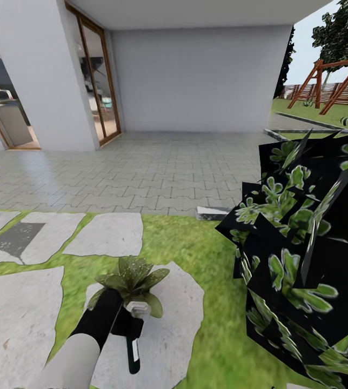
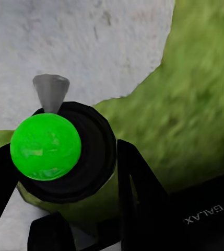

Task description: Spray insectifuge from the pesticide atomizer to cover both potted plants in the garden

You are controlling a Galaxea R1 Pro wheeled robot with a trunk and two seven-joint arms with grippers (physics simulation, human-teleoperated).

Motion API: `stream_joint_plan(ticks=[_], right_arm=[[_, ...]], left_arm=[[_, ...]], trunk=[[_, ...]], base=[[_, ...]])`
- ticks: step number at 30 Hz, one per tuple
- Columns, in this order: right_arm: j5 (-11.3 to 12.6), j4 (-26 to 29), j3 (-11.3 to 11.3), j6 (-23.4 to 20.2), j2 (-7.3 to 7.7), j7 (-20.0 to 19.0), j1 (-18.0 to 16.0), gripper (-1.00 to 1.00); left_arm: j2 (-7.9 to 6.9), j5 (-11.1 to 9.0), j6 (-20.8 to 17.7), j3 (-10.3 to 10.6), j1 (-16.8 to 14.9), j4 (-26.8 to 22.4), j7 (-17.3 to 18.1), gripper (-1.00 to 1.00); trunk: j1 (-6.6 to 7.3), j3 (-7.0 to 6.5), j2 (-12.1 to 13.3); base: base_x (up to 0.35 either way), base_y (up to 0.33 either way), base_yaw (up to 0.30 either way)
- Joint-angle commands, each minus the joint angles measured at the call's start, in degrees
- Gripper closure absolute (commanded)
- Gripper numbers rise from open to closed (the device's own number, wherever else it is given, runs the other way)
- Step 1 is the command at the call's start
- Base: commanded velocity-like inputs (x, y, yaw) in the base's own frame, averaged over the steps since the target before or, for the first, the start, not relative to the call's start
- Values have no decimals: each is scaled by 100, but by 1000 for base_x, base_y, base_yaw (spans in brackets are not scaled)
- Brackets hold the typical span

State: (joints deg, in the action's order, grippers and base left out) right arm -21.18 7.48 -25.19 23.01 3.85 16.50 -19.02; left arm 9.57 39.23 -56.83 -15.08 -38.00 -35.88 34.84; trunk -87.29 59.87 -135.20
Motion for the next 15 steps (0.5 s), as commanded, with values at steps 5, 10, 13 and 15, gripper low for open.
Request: stream_joint_plan(ticks=[5, 10, 13, 15], right_arm=[[-54, -9, -39, 19, -2, 15, -5, -100], [-53, -9, -47, 19, 1, 13, -5, -100], [-53, -9, -47, 19, 1, 19, -5, -100], [-53, -9, -48, 19, 1, 20, -5, -100]], left_arm=[[2, -16, -27, -115, -6, -252, -106, 100], [-8, -37, -30, -157, -5, -283, -538, 100], [-15, -33, -23, -246, 2, -267, -592, 100], [-17, -27, -20, -252, 3, -257, -602, 100]], trunk=[[1, 5, -2], [1, 5, -2], [1, 5, -2], [1, 5, -2]], base=[[0, 0, -13], [0, 0, -230], [0, 0, -90], [0, 0, -24]])
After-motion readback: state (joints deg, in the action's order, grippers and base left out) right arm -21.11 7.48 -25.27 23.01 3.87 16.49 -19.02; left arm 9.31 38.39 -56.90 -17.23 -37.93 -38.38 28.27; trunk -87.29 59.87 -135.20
